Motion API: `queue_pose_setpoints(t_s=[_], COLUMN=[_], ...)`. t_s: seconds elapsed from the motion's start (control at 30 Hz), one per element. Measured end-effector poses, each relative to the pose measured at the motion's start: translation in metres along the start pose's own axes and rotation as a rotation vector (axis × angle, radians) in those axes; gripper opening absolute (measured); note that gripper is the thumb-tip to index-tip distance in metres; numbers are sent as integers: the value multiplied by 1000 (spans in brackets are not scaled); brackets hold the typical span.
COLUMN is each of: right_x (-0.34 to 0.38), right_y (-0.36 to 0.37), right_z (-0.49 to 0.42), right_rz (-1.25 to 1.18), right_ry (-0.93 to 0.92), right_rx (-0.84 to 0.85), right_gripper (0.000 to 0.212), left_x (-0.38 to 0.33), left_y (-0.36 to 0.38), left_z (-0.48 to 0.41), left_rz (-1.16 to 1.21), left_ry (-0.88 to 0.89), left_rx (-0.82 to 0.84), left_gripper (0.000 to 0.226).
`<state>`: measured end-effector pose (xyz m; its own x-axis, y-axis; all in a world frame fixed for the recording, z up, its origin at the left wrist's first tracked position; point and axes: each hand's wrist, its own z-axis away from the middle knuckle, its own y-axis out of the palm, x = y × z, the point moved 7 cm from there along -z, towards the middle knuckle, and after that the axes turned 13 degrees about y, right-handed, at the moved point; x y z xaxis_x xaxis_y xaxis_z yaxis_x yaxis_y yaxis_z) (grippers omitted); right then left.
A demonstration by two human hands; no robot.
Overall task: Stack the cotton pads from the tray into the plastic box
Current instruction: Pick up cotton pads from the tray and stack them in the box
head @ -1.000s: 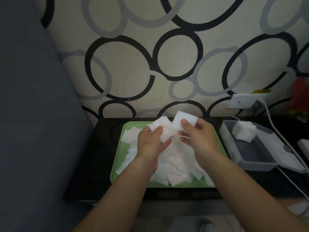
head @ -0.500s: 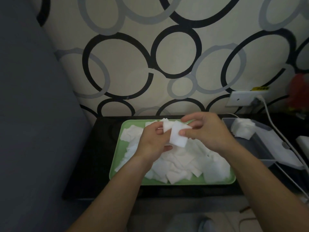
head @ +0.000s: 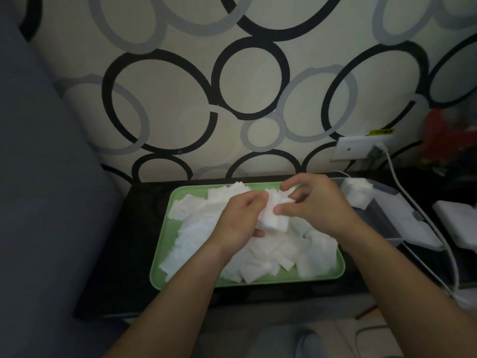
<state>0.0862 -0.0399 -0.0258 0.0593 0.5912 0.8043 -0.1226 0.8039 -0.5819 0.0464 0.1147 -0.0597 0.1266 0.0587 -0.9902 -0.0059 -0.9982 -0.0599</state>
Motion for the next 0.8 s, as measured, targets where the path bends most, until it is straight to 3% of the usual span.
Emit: queue_pose_setpoints(t_s=[0.1,0.17,0.27,0.33,0.43,0.53,0.6,0.8], right_x=[-4,-9,-20,-27,-37,-52,-67,-104], right_y=[-10,-17,-19,-25,-54,-103,-128,-131], right_z=[1,0,0,3,4,-4,-17,-65], right_rz=[82,125,99,97,151,176,288,741], right_ry=[-52,-94,-112,-99,-70,-32,26,101], right_rx=[-64,-70,66,114,39,-119,-159,-44], right_gripper=[42,46,48,37,19,20,23,26], left_x=[-1,0,1,3,9,15,19,26], left_y=[15,26,40,47,59,81,98,137], left_z=[-2,-4,-9,-13,-19,-24,-28,-35], left_rz=[-20,-38,-62,-105,-70,-76,-142,-230], left_ry=[50,80,120,123,87,75,92,84], left_rx=[86,122,132,92,20,12,50,138], left_gripper=[10,23,33,34,30,17,15,21])
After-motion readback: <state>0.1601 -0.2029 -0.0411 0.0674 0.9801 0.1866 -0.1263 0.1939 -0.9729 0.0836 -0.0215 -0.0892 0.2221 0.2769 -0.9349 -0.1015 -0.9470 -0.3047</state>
